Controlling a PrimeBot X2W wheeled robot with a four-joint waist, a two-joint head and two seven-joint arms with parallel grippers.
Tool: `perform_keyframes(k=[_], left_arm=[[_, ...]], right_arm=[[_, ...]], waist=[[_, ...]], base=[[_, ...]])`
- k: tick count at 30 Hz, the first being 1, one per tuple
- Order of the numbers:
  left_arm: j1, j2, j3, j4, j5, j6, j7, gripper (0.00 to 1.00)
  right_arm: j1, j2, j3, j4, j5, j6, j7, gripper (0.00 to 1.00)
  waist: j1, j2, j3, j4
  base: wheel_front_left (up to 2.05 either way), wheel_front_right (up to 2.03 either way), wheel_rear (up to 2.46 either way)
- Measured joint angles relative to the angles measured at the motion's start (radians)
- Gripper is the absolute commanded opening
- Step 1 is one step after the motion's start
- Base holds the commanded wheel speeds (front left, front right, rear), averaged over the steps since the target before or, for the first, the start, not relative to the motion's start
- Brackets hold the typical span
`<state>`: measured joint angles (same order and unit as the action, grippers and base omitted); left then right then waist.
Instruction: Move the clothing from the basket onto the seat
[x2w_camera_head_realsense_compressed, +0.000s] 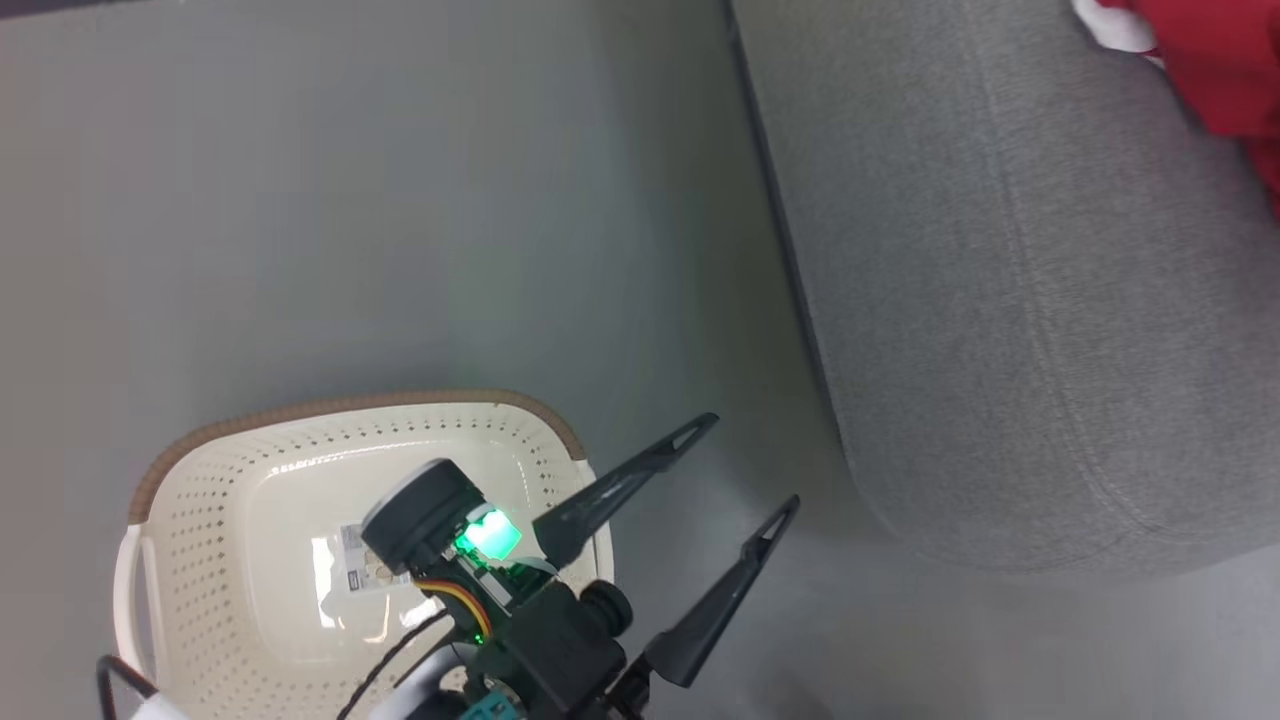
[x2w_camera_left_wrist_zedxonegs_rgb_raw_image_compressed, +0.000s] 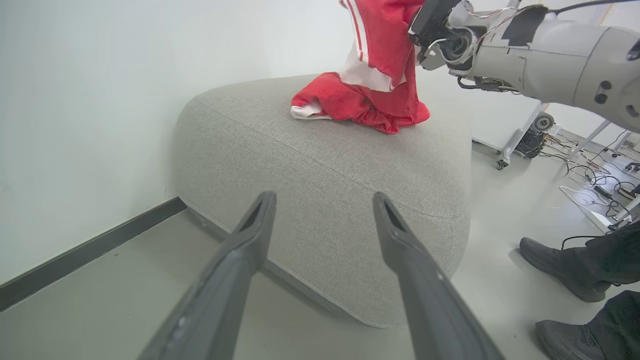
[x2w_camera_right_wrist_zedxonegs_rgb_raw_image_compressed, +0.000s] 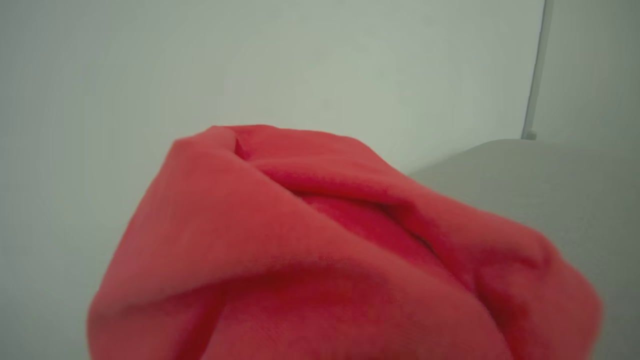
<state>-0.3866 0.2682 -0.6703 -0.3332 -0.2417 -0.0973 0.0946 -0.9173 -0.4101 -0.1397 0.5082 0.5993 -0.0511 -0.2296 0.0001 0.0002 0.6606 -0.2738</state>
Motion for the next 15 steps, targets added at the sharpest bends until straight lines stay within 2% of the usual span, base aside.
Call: perform_keyframes(k=[5,12,13,15], left_arm=[[-0.003,0.010,0.019,0.015,0.002,0.000,-0.010,1.00],[-0.022,0.011,0.023,0.052,0.012,0.000,-0.030,1.00],[-0.022,0.011,0.023,0.060,0.012,0.000,-0.034,1.00],[-0.022,0.010,0.025,0.067,0.012,0.000,-0.037,1.00]], right_arm=[[-0.015,0.042,0.035,0.078,0.002,0.019,0.001,0.00],[-0.016,0.046,0.044,0.161,0.004,0.043,0.009,0.00],[-0.016,0.047,0.045,0.173,0.005,0.044,0.009,0.19],[-0.016,0.048,0.047,0.190,0.005,0.050,0.008,0.71]], waist=[[0.0000,-0.0001,0.026,0.020],[0.0000,-0.0001,0.024,0.027],[0.0000,-0.0001,0.020,0.028],[-0.0001,-0.0002,0.011,0.029]], base=[[0.00,0.00,0.00],[0.00,0.00,0.00],[0.00,0.00,0.00],[0.00,0.00,0.00]])
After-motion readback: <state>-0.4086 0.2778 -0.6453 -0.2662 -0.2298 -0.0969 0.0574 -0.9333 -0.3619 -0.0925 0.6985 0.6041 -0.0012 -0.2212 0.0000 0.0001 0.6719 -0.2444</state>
